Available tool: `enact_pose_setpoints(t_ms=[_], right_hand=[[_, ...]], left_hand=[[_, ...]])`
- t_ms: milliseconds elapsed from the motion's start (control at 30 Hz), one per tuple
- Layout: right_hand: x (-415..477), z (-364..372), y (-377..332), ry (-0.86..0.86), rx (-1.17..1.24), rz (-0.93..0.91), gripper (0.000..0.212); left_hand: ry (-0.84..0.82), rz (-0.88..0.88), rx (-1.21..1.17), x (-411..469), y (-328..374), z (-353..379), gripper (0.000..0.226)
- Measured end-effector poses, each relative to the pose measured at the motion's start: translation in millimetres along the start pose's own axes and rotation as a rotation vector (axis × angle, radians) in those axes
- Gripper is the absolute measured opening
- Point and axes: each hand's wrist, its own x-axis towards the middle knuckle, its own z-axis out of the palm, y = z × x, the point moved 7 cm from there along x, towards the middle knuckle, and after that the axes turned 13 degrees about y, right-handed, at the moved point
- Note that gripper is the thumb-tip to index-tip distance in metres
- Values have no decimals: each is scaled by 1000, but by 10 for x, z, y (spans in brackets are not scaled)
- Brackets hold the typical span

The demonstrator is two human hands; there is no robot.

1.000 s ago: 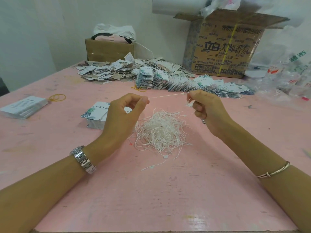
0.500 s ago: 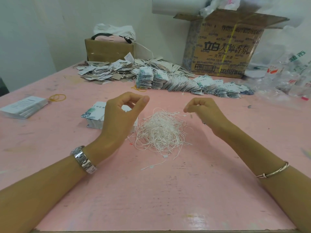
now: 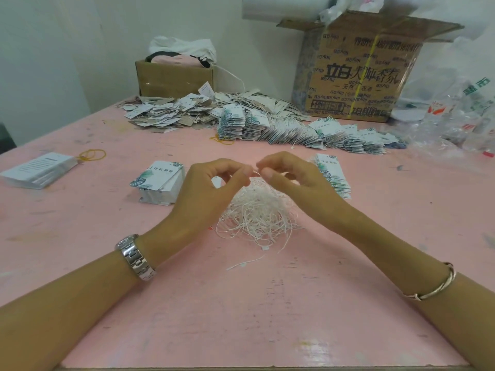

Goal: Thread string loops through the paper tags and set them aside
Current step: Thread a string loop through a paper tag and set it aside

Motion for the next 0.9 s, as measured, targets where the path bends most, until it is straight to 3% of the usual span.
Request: enact_pose_setpoints(t_ms=[167, 333, 400, 500, 700, 900], right_hand=[[-40, 71, -46, 45, 197, -48, 20], [-12, 42, 5, 48, 273, 35, 8], [2, 41, 60, 52, 373, 149, 2], [29, -9, 171, 91, 445, 317, 12], [31, -35, 247, 142, 482, 392, 6], [12, 25, 278, 120, 487, 397, 2]], left_hand=[[-7, -27, 57, -40, -31, 6, 16], [-9, 16, 178, -47, -22, 16, 18], [-26, 166, 382, -16, 36, -3, 22], [-85, 395, 830, 76, 90, -47, 38], [-255, 402, 1220, 218, 59, -182, 53], [-420, 358, 1360, 195, -25, -196, 59]])
